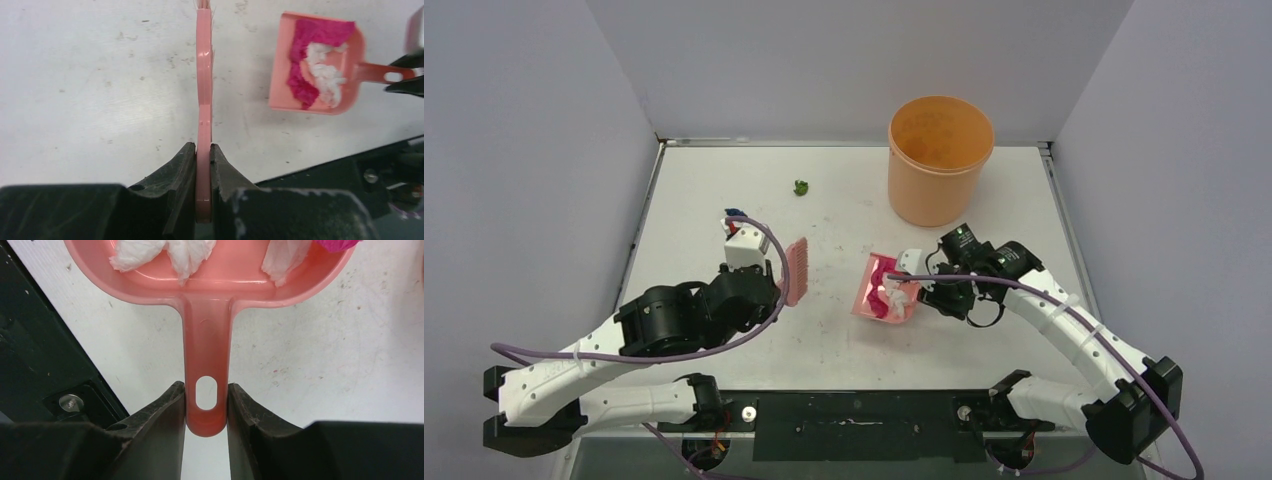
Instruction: Sweep away the paper scraps from the table
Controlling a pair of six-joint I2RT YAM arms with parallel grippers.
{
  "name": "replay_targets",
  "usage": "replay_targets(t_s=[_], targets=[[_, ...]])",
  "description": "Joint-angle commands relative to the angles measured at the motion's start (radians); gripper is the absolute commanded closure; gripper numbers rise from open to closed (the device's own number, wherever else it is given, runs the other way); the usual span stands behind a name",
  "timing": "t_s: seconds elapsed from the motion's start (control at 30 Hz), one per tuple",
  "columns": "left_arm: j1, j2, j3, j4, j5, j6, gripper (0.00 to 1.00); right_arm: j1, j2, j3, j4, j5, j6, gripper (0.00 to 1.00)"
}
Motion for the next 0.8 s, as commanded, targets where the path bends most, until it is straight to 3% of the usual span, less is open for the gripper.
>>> replay_targets(t_s=[0.0,0.27,0.43,0.63,0.77], targets=[[0.023,-0.083,-0.144,0.095,-0.156,0.083,1.00,-0.009,0.053,0.122,-0.019,-0.059,-0.030,0.95],[0.080,-0.195,-0.449,0.418,-0.098,0.259,1.00,-0.034,0.185,0.332,-0.097,-0.136,-0.078,0.95],[0.098,-0.284,-0.556,0.571,0.024,0.321,1.00,-0.084,0.277,0.536,-0.184,-0.170,-0.123,0.95],[0.102,-0.408,-0.560,0.531,-0.088,0.302,1.00,-0.207,0.387,0.752,-0.262,-0.240,-0.148,0.95],[0.103,-0.461,-0.523,0.475,-0.051,0.333,1.00,-0.321,0.459,0.901,-0.297,-0.282,-0.139,0.95]])
